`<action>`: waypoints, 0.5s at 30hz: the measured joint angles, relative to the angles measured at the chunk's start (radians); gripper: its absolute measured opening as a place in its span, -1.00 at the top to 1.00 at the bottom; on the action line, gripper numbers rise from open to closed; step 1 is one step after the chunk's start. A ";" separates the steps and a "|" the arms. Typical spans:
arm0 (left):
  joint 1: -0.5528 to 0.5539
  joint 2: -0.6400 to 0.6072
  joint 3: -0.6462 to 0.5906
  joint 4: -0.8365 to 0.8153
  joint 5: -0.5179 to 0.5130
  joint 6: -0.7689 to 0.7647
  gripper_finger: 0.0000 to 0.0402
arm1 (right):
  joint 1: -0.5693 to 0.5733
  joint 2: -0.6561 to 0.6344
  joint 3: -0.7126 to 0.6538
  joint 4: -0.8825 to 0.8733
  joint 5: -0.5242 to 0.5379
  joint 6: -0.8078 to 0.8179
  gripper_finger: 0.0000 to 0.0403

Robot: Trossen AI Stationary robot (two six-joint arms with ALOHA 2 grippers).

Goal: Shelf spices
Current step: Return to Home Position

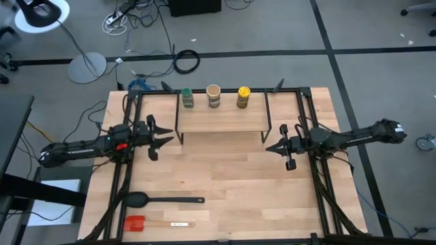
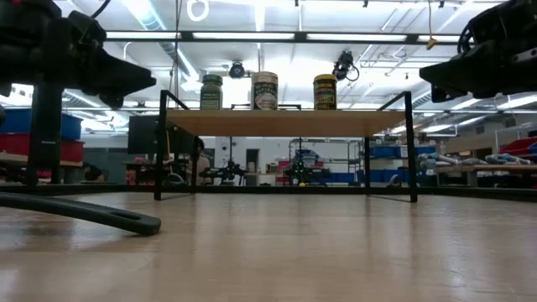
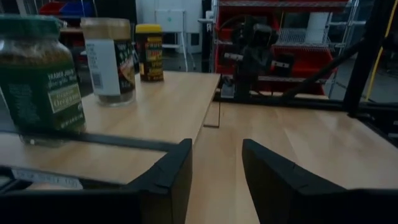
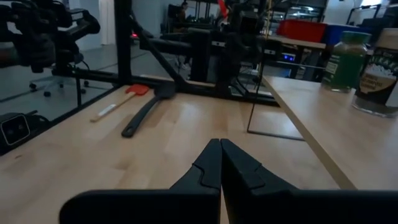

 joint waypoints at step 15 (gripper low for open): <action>0.000 -0.188 0.003 -0.237 -0.017 0.003 0.28 | -0.001 -0.351 0.001 -0.362 0.002 0.003 0.99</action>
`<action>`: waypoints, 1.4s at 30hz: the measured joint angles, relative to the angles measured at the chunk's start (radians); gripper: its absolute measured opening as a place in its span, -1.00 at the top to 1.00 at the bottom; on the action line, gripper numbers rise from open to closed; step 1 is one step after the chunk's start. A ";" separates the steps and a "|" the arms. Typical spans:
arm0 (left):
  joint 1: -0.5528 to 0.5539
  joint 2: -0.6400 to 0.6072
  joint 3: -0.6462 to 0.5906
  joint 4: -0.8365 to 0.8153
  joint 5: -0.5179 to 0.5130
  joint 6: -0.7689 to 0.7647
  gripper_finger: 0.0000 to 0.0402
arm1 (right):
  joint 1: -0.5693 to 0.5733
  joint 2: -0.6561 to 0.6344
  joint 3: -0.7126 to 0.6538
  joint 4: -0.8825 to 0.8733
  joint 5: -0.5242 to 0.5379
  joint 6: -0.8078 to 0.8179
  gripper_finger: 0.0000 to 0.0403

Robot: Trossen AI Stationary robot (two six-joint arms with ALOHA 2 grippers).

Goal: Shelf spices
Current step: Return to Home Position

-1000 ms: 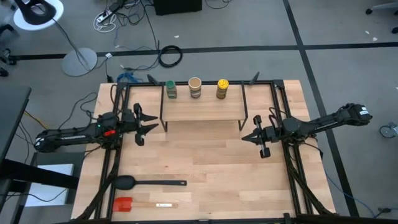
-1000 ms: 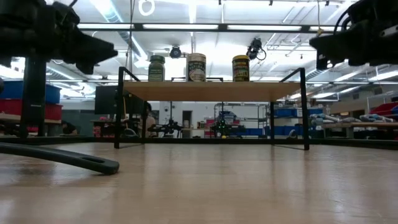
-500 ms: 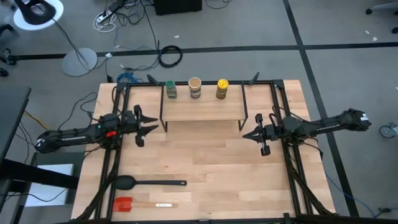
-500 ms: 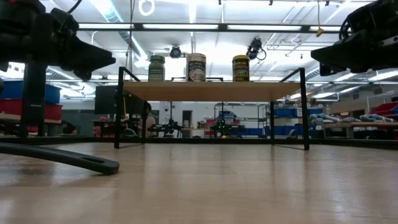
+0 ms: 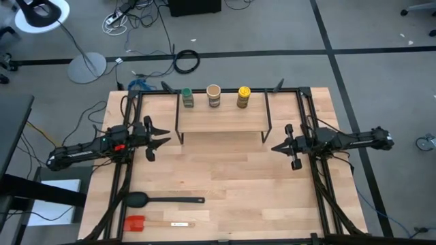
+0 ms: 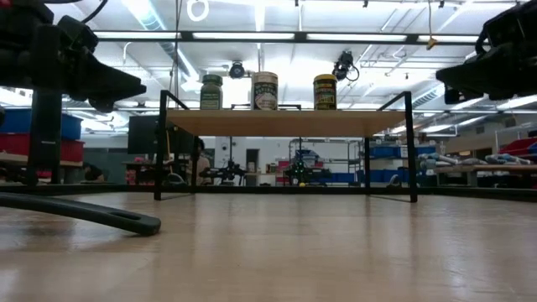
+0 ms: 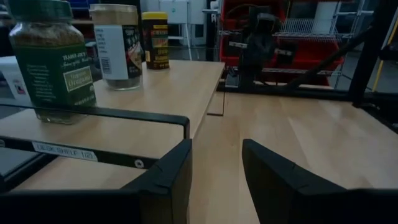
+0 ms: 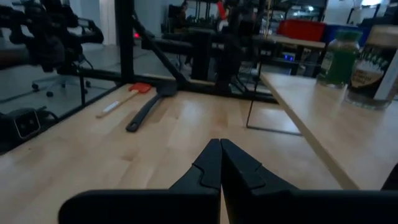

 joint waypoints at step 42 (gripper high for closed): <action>0.000 0.004 -0.035 0.070 -0.058 0.104 0.28 | 0.000 -0.020 0.008 0.078 -0.001 0.097 0.99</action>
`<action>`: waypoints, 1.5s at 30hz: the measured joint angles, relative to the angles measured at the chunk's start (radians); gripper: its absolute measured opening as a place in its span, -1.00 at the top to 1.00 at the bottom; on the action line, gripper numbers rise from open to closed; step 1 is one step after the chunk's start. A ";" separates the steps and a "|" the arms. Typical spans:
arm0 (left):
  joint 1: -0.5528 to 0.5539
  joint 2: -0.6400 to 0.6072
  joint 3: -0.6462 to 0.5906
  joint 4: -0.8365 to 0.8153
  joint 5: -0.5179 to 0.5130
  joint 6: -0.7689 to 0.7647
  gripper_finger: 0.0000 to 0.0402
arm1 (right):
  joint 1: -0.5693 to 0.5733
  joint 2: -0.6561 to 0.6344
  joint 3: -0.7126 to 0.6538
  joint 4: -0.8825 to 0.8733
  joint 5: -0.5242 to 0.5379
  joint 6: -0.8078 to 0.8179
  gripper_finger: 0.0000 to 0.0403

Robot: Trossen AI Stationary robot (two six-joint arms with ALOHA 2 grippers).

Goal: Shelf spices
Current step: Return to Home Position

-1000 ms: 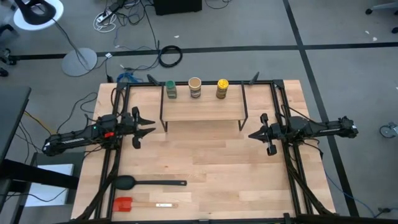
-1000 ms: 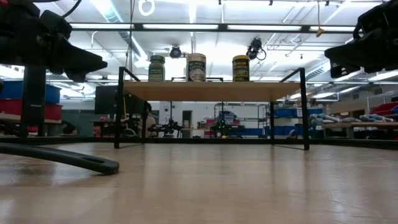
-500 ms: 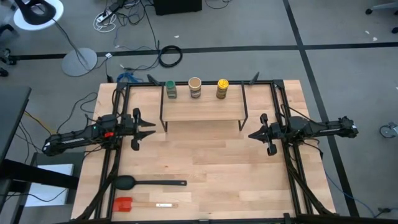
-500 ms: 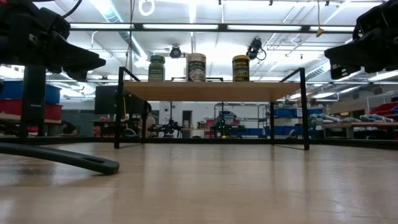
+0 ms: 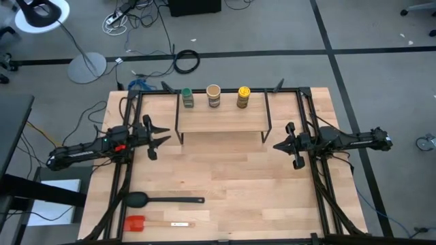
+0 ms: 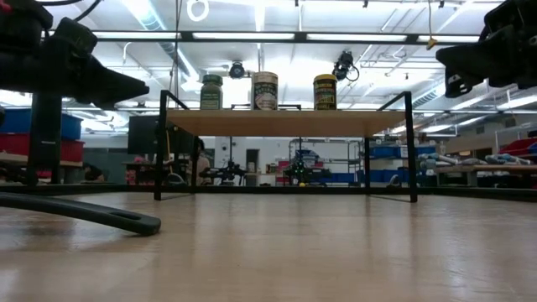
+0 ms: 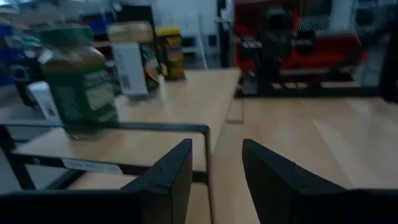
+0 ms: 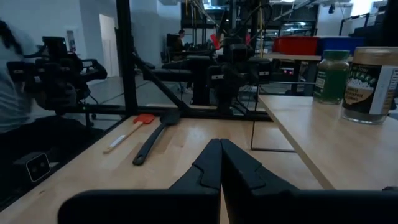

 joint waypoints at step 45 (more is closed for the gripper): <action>0.000 0.001 -0.017 0.064 -0.007 -0.080 0.28 | 0.000 0.000 0.003 0.005 -0.003 0.000 0.99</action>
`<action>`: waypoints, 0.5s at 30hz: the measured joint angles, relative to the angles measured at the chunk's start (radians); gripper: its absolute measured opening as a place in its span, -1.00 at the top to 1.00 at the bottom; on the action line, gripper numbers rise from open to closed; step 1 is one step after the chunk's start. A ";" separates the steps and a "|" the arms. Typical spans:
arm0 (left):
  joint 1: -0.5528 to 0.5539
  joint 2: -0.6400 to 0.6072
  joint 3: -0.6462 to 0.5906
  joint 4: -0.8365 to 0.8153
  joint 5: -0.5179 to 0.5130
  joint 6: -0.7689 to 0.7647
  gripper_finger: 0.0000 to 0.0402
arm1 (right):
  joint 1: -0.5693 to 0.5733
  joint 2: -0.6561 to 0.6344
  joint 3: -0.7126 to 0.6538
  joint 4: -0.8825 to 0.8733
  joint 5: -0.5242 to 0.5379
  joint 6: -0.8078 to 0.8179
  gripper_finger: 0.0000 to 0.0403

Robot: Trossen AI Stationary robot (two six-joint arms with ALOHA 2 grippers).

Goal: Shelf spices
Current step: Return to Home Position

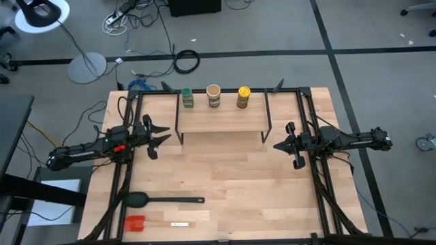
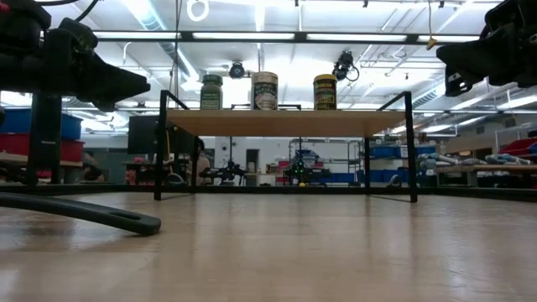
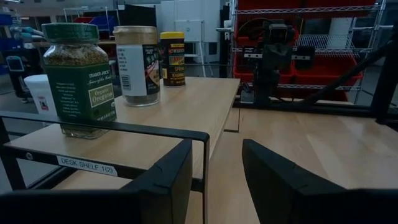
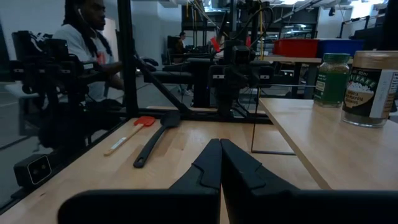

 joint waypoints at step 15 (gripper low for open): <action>0.000 0.000 0.000 0.000 0.000 0.000 0.28 | 0.000 0.000 0.000 0.000 0.000 0.000 0.99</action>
